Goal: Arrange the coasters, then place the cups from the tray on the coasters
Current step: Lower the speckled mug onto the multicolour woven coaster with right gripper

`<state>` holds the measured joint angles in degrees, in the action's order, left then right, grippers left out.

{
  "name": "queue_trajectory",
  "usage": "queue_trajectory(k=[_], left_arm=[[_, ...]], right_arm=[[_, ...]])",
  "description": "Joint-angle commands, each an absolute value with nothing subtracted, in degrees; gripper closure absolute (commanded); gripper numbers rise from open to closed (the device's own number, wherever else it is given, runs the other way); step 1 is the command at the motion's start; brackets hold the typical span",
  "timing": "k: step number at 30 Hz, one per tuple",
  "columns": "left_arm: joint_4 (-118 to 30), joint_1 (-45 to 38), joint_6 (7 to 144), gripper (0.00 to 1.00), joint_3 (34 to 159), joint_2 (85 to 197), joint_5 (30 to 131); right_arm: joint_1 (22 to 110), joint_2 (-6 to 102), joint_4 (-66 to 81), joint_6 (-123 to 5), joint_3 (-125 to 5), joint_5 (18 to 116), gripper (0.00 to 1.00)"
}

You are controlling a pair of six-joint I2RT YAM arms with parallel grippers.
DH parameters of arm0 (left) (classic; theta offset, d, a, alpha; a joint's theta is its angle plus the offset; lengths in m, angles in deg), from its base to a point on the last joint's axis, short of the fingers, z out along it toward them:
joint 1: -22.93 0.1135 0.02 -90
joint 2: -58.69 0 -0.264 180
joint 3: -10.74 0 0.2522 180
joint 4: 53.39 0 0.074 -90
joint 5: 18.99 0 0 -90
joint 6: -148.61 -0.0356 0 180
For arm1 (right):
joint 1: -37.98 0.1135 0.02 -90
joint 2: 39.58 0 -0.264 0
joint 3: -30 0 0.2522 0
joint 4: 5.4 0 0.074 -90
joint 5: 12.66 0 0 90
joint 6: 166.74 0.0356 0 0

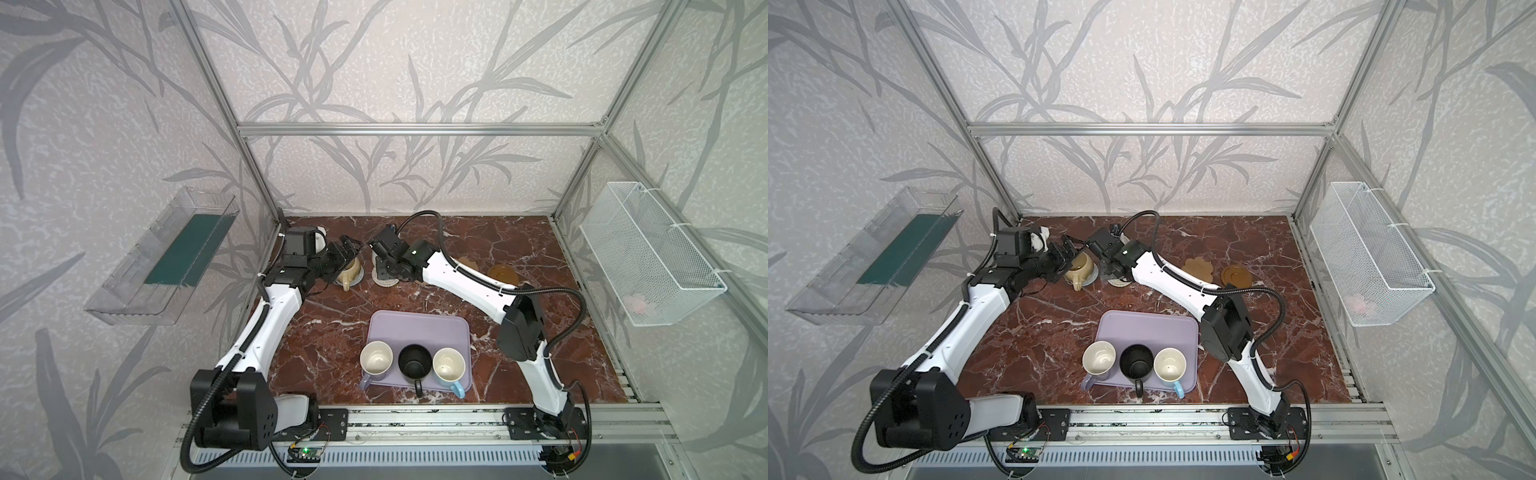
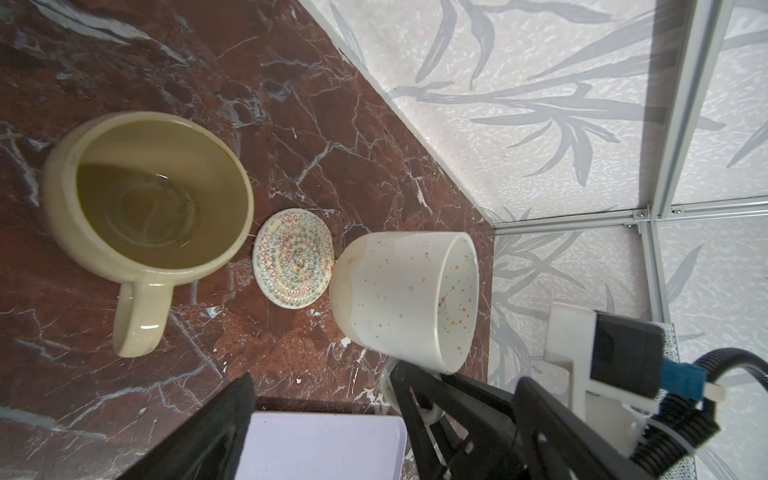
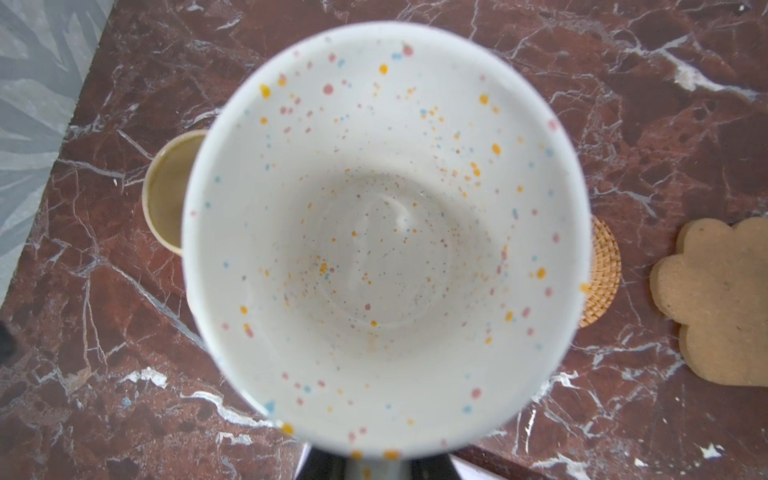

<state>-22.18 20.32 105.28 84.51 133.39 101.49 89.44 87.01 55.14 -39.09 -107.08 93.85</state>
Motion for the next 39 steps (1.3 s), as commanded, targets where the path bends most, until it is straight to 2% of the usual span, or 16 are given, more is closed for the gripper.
queue_trajectory(k=[1,10,13,23,39], left_arm=[[-22.2,20.5,105.5,0.01,86.5,133.8,98.0],[-27.0,20.9,109.8,0.02,85.9,136.9,96.6],[-24.6,20.7,108.3,0.02,87.9,138.7,95.5],[-22.6,20.9,107.8,0.03,86.8,139.5,92.1],[-23.6,21.0,107.9,0.05,86.4,140.4,94.1]], right_arm=[[88.7,89.7,55.5,-39.5,-114.1,96.2,1.00],[88.0,99.2,61.3,-39.5,-128.4,96.2,1.00],[87.7,101.4,62.0,-38.4,-131.1,95.2,1.00],[87.6,104.7,62.5,-36.3,-132.0,94.5,1.00],[87.7,104.1,63.0,-35.4,-127.6,95.2,1.00]])
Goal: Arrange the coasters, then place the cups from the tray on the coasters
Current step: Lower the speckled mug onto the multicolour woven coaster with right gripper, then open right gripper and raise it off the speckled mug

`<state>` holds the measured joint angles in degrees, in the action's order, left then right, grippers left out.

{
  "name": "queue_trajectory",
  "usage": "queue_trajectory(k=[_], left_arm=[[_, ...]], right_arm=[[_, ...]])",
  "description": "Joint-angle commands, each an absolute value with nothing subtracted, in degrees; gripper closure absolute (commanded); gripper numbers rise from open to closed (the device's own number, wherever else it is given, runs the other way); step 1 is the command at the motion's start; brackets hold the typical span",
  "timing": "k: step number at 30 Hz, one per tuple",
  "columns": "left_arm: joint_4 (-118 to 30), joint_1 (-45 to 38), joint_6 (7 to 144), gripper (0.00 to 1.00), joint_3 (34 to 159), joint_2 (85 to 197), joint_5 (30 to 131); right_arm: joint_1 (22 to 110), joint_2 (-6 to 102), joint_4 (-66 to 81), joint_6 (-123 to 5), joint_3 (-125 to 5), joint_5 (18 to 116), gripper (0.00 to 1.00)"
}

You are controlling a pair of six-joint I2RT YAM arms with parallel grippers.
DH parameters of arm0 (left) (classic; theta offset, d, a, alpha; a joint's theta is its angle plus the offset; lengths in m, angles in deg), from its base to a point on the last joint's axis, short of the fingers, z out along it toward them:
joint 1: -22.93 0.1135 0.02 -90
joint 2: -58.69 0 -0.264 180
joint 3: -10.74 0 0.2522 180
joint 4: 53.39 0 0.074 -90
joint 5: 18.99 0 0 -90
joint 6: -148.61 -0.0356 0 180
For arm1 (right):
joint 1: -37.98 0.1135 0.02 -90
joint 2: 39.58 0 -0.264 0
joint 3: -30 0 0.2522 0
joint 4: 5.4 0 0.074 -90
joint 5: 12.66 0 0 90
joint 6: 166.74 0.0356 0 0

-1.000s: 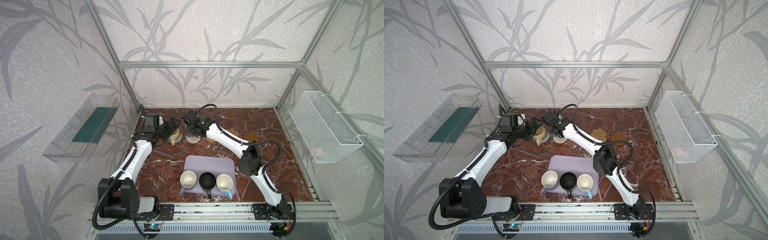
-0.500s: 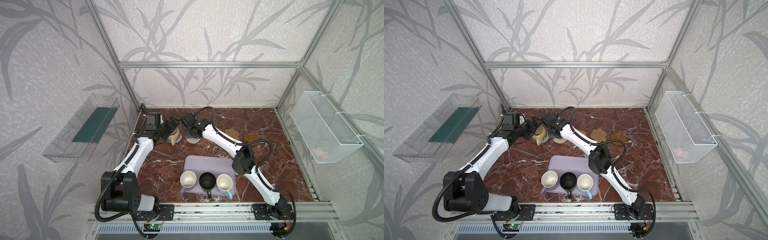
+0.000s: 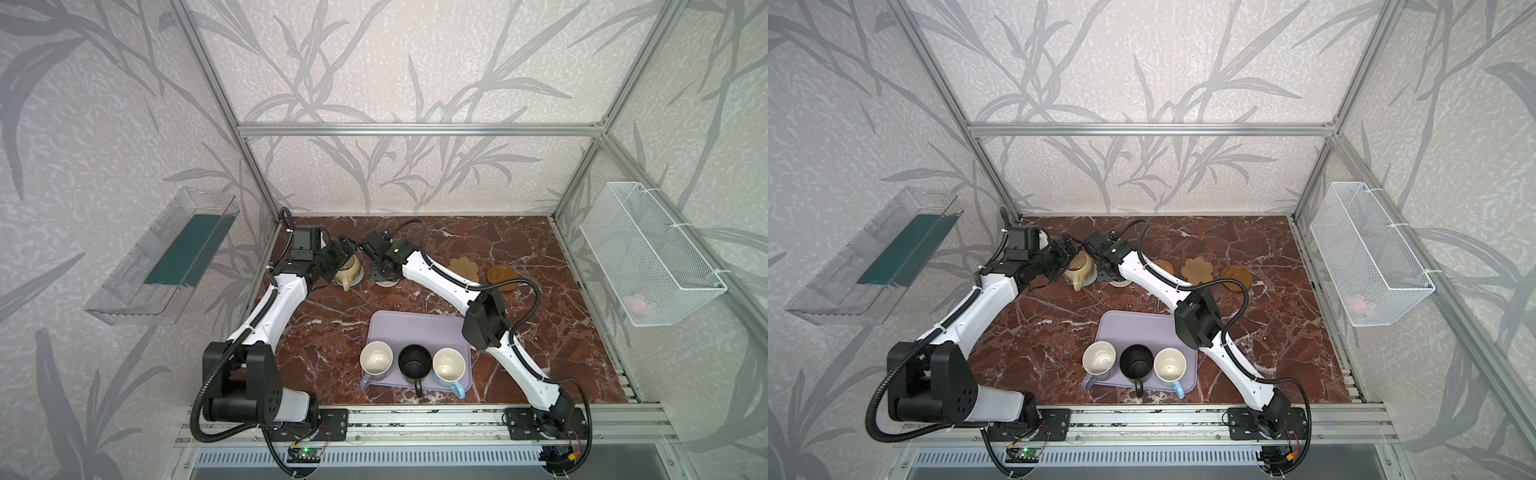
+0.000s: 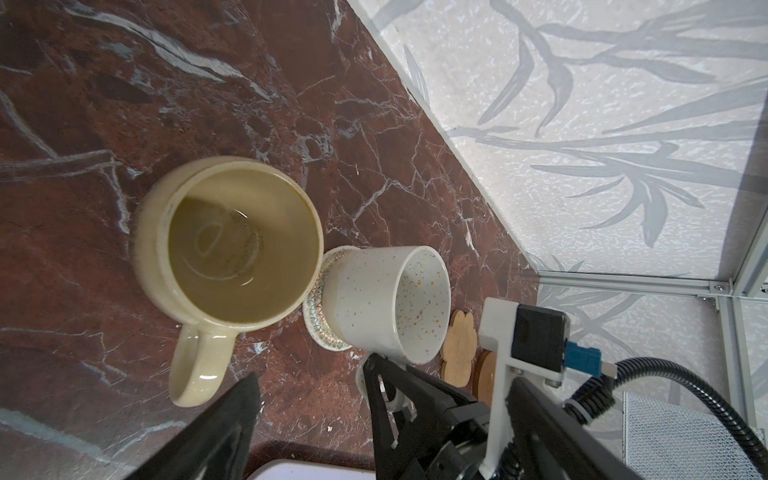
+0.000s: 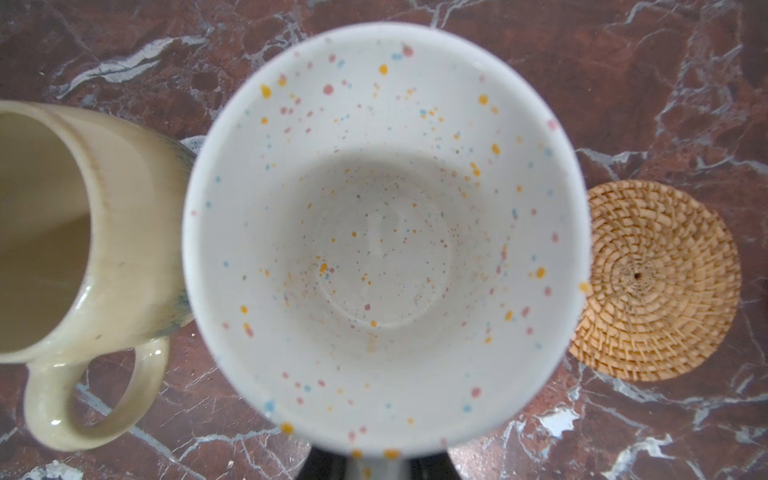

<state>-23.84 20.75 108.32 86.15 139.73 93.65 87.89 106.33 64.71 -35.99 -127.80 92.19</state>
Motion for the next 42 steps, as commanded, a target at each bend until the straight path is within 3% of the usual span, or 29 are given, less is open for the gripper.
queue_trajectory(k=[1,17,21,26,34,40,42], left_arm=[[-23.3,20.9,107.7,0.05,86.7,141.0,94.6],[-24.3,21.0,108.3,0.05,86.4,141.0,95.5],[-23.5,21.0,107.9,0.05,86.6,140.4,95.4],[-23.8,21.0,107.8,0.03,86.4,139.8,96.3],[-23.0,20.9,107.9,0.03,86.3,139.0,96.3],[-21.3,20.9,107.6,0.02,86.5,137.5,98.1],[-20.9,20.9,107.9,0.01,86.2,136.6,98.8]], right_arm=[[87.7,104.0,61.9,-35.5,-126.7,95.0,1.00],[87.7,105.3,65.1,-35.5,-126.6,93.3,0.99],[87.5,105.3,65.0,-35.7,-127.0,91.7,0.75],[87.3,104.3,64.7,-36.2,-126.9,91.7,0.52],[86.9,101.5,64.9,-35.9,-126.0,90.0,0.31],[87.7,93.0,58.3,-36.6,-116.2,90.7,0.15],[88.1,89.2,55.1,-36.8,-111.0,91.5,0.00]])
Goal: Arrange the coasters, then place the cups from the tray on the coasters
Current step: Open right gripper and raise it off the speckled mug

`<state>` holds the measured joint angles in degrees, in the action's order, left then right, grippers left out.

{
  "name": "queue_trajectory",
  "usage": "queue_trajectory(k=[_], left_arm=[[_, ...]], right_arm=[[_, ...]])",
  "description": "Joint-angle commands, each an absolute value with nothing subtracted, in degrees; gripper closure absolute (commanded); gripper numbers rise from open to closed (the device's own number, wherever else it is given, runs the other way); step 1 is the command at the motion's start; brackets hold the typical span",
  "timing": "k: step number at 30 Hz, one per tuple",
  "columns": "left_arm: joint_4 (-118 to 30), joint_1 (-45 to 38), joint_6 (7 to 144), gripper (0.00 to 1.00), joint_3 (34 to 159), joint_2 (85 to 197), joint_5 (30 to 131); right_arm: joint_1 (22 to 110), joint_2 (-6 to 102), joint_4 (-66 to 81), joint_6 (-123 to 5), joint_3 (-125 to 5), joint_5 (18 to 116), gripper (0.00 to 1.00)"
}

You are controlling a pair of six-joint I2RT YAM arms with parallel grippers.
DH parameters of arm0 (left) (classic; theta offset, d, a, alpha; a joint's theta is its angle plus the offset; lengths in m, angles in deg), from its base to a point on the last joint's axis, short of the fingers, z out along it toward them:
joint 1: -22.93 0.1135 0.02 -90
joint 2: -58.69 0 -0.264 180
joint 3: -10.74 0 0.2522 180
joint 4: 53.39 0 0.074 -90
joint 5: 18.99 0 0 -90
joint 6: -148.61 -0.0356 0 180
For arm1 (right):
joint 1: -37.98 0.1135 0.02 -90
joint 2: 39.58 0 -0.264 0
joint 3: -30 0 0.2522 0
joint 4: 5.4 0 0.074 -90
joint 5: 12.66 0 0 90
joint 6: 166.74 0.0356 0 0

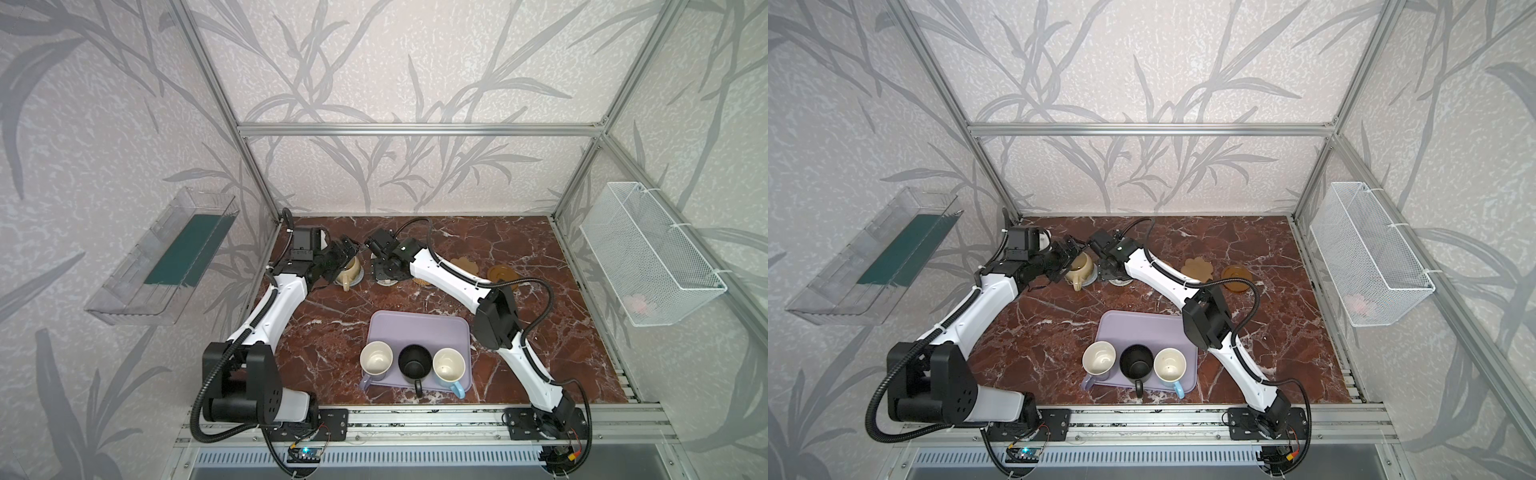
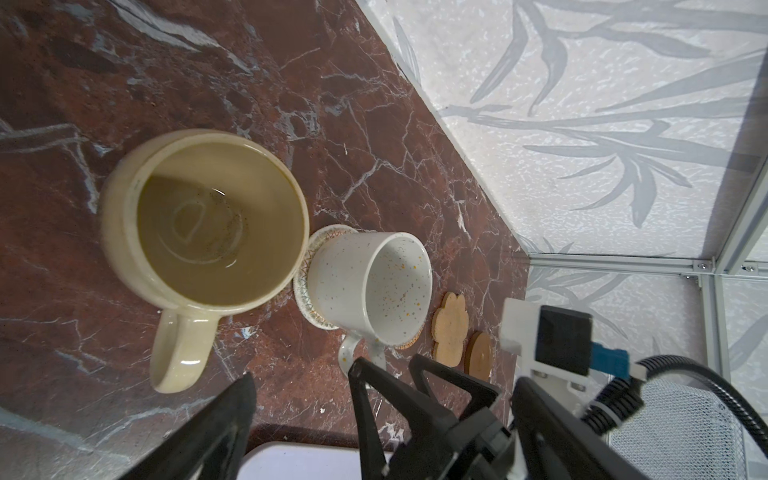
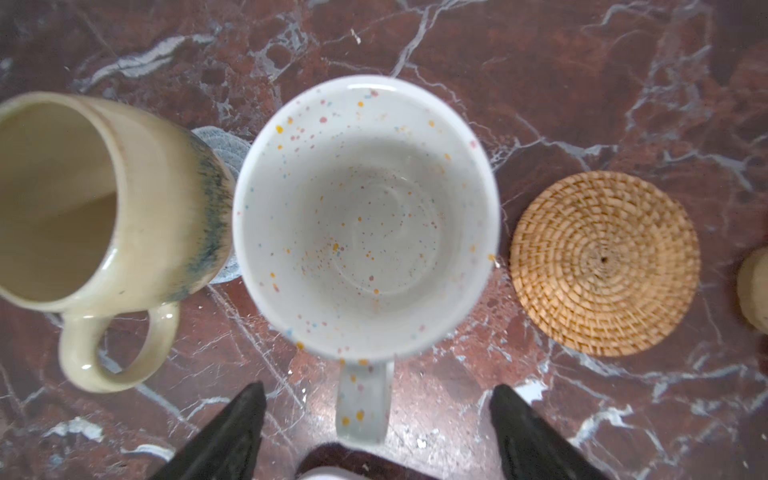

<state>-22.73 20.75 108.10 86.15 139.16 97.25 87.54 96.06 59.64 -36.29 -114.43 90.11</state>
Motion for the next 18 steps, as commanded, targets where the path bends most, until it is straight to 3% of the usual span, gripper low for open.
queue_trajectory(k=[1,12,18], left_arm=[[-20.7,20.9,107.8,0.01,86.1,136.3,99.1],[-7.9,15.0,99.7,0.01,85.7,129.7,97.4],[1.5,7.4,96.5,0.01,86.9,127.2,93.6]], right_arm=[[88.1,87.5,53.7,-36.9,-109.1,91.3,0.01],[88.0,65.1,39.4,-44.2,-81.9,94.7,0.01],[86.2,51.4,25.3,-52.0,-64.0,85.8,0.01]])
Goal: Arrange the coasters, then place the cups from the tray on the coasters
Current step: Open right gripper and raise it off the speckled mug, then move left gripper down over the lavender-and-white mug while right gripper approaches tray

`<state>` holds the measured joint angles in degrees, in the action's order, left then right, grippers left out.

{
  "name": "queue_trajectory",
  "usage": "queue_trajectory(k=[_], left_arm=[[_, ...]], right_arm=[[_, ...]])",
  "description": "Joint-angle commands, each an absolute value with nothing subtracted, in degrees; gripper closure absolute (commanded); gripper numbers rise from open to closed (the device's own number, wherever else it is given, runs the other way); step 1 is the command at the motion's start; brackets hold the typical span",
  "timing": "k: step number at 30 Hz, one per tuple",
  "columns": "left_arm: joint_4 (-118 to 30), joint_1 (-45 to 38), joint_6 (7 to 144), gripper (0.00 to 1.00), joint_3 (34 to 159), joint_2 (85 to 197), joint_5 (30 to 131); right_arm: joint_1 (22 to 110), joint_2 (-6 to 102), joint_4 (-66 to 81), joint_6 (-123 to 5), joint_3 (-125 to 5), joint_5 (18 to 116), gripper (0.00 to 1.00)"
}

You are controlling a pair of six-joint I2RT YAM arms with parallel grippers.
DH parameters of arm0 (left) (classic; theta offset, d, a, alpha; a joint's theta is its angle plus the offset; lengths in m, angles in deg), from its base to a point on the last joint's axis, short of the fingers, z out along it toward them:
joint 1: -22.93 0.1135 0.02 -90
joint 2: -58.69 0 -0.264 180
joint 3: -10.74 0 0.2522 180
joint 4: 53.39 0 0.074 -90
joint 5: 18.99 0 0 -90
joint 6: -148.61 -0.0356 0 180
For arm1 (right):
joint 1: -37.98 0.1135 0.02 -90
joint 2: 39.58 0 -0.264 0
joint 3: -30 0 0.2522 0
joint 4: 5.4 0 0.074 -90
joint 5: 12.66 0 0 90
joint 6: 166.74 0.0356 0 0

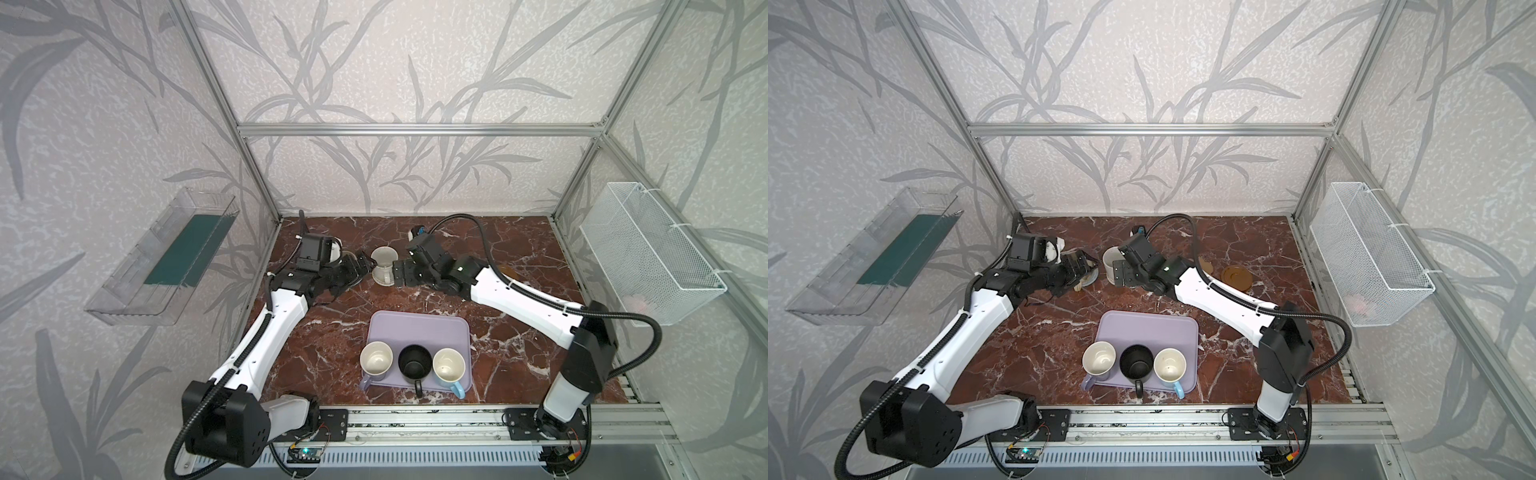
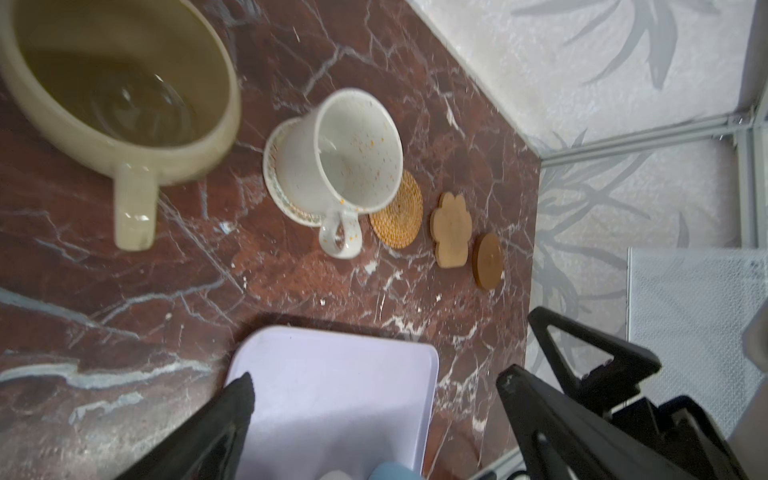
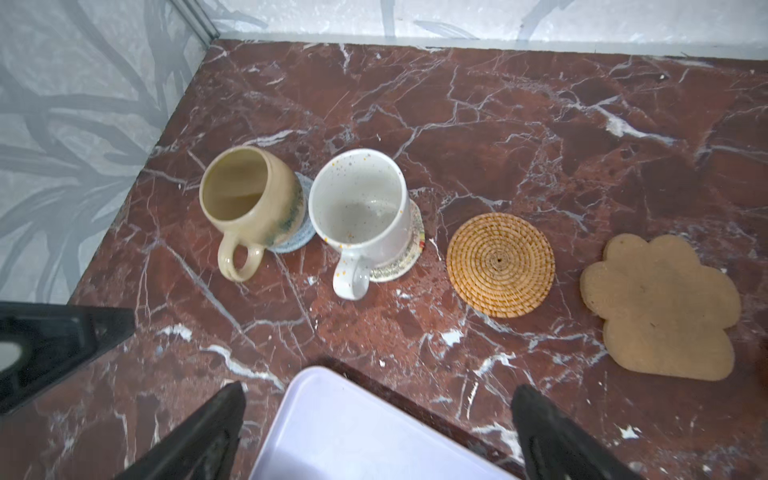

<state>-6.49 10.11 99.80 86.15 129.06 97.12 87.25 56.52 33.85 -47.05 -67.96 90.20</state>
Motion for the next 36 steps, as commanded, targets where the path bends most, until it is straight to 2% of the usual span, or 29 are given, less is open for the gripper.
queue_trajectory(k=[1,4,11,14,18,23,36], left_arm=[[3.1,6.1,96.3,0.01,87.0,126.8,92.5],[7.4,1.9,95.3,0.01,86.6,125.6,89.6],[13.5,-2.4,97.5,0.01,82.4,121.2,84.4],[18.9,-6.0,98.0,0.01,82.2,120.9,80.4],[22.5,-9.2,99.6,0.00,80.5,120.0,80.7],[24.0,-12.2,102.5,0.01,78.0,117.1,80.8],[25.0,-20.2,105.8,0.01,73.6,115.3,82.6]], right_arm=[[85.5,50.3,25.9,-51.7,-62.8,83.6,0.01],[83.2,46.8,28.4,-52.3,-59.5,77.6,0.01],[83.1,36.2,21.2,-56.9,-45.3,70.2,0.01],[82.9,35.7,21.4,-58.2,-43.6,65.3,0.01],[82.9,35.9,22.1,-59.4,-43.1,59.5,0.01],[82.9,34.6,22.2,-58.9,-41.1,60.0,0.01],[83.2,29.2,22.8,-60.5,-35.1,51.8,0.01]])
